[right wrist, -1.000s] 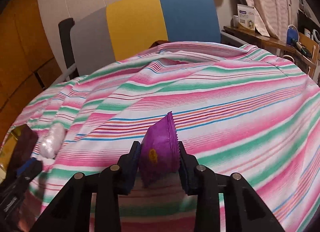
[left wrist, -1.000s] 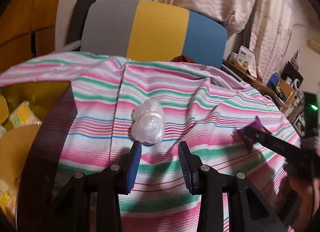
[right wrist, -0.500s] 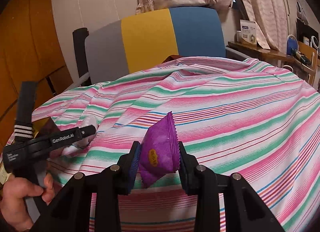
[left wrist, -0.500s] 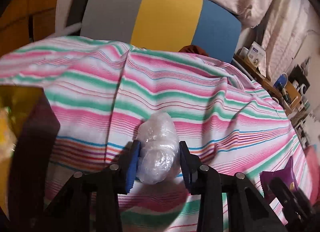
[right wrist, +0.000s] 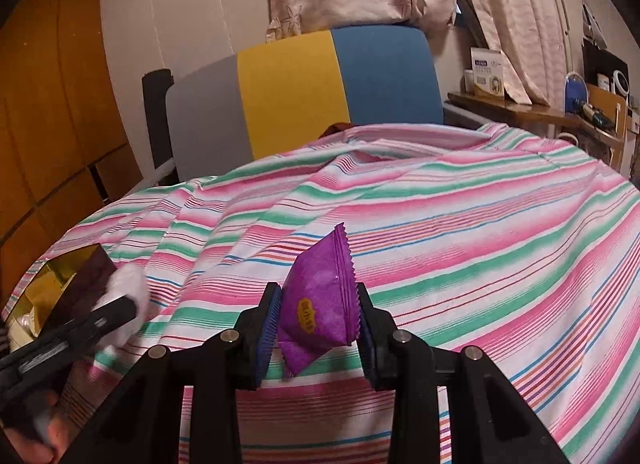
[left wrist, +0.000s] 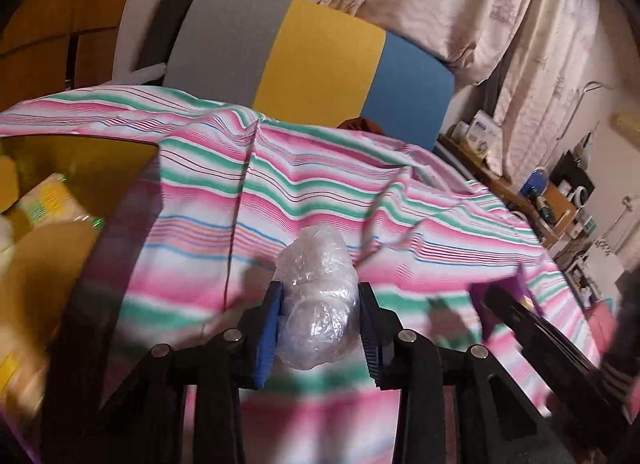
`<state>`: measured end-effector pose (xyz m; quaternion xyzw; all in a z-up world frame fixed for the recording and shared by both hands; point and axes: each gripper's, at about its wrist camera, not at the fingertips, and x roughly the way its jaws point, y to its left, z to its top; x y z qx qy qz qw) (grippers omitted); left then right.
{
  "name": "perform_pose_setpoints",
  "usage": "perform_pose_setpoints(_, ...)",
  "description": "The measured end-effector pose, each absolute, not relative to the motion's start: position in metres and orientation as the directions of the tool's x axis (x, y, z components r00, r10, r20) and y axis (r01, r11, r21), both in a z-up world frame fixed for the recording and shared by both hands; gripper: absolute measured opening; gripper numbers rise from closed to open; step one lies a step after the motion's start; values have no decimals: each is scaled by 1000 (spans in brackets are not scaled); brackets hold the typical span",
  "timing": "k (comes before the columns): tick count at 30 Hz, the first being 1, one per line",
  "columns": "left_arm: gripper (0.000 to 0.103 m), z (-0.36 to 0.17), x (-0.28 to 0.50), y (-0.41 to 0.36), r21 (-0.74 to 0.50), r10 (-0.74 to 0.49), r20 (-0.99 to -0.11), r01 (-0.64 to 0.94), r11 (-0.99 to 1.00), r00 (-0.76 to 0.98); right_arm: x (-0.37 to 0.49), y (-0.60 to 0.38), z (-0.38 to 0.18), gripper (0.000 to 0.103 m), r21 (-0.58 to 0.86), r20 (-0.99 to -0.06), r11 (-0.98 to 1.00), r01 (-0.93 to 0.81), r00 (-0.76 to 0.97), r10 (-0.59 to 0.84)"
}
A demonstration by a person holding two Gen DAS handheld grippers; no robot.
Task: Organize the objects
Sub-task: 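Carry the bubble-wrapped bundle into the gold tray and release it with the left tool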
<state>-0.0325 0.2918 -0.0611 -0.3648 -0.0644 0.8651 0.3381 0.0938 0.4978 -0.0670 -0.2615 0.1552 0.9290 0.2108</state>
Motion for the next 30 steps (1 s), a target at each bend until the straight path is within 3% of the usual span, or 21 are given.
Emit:
perform_pose_setpoints(8,37,-35,1,242,-352,664,-548,-579,-735,-509,95,495,-65,35,203,-562,-869,-450,-781,273)
perform_pose_setpoints(18,37,-9,-6,172,-371,633,-506,-514,-773,-586,99,467,-54,35,283,-553,-871,-402,-810,194)
perform_pose_setpoints(30,37,-29,-45,113,-346,505,-606,-367,-863,-614,68,387,-13,35,363,-477,-911,-195,-879,-2)
